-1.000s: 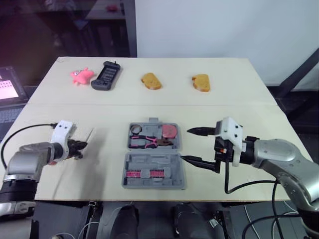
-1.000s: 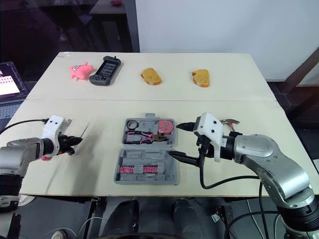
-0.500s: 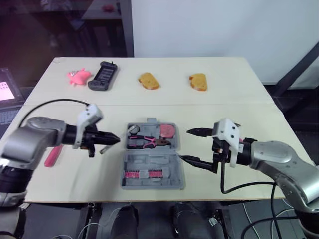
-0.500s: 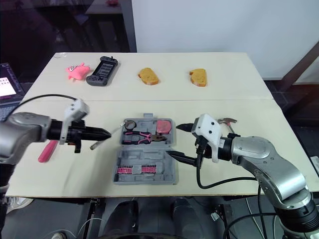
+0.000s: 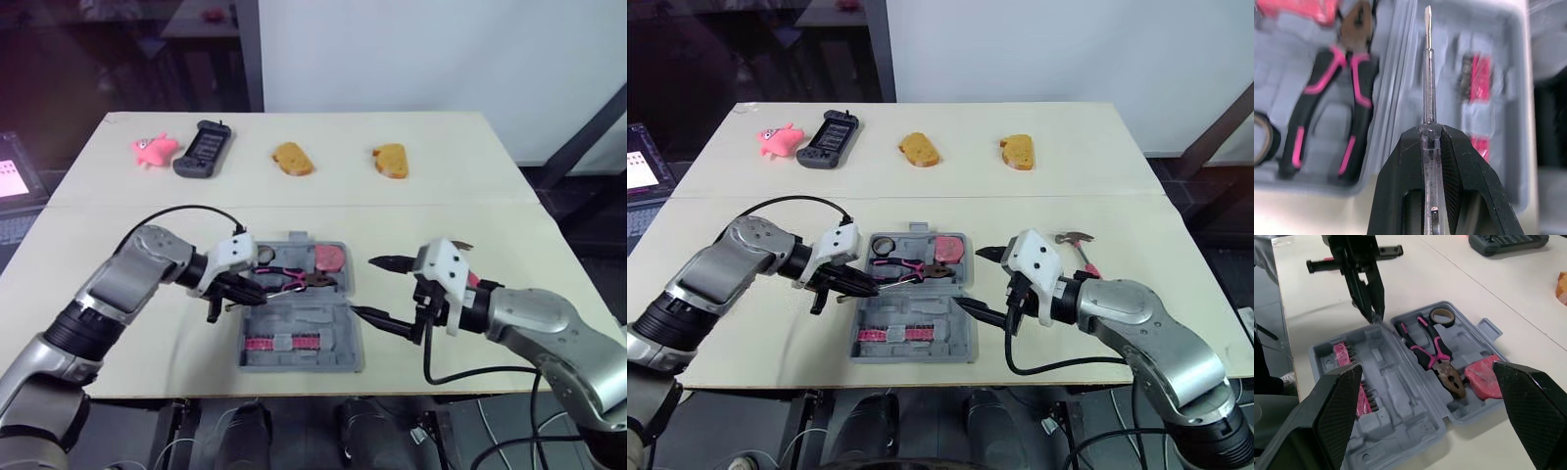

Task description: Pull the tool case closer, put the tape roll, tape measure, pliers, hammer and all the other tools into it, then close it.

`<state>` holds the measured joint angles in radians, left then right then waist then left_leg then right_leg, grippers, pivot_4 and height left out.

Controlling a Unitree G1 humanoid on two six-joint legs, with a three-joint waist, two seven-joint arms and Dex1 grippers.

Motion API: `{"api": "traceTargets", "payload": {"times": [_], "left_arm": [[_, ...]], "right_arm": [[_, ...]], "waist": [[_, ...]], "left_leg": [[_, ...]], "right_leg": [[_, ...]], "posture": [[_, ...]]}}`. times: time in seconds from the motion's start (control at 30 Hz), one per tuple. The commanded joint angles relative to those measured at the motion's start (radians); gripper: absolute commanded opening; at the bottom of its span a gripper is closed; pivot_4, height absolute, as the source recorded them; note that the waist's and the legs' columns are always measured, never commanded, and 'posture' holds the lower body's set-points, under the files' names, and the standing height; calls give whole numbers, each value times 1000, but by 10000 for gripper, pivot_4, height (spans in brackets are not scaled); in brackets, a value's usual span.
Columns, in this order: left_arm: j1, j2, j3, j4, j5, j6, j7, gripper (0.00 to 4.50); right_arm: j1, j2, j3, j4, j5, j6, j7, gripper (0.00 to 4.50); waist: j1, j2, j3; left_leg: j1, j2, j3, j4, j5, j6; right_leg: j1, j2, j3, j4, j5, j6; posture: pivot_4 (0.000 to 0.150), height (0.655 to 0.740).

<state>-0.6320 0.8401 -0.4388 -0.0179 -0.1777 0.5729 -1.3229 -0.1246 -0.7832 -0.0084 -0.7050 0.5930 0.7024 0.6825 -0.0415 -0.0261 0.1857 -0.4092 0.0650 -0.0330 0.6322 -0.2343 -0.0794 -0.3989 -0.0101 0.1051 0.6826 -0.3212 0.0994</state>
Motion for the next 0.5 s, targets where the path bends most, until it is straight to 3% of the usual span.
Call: {"api": "traceTargets", "payload": {"times": [0.03, 0.3, 0.5], "left_arm": [[-59, -4, -34, -54, 49, 34, -18, 145], [-136, 3, -161, -85, 182, 21, -78, 145], [-182, -80, -208, -20, 279, 14, -39, 145]], "right_arm": [[1, 9, -23, -40, 12, -1, -13, 45000], [0, 27, -11, -42, 9, 6, -29, 45000], [3, 43, 1, -45, 6, 8, -45, 45000]], "waist": [[3, 0, 0], [-4, 0, 0], [4, 0, 0]], "left_leg": [[0, 0, 0, 0, 0, 0], [0, 0, 0, 0, 0, 0], [0, 0, 0, 1, 0, 0]], "right_leg": [[0, 0, 0, 0, 0, 0], [0, 0, 0, 0, 0, 0], [1, 0, 0, 0, 0, 0]], "posture": [[1500, 7400], [1500, 7400], [1500, 7400]]}}
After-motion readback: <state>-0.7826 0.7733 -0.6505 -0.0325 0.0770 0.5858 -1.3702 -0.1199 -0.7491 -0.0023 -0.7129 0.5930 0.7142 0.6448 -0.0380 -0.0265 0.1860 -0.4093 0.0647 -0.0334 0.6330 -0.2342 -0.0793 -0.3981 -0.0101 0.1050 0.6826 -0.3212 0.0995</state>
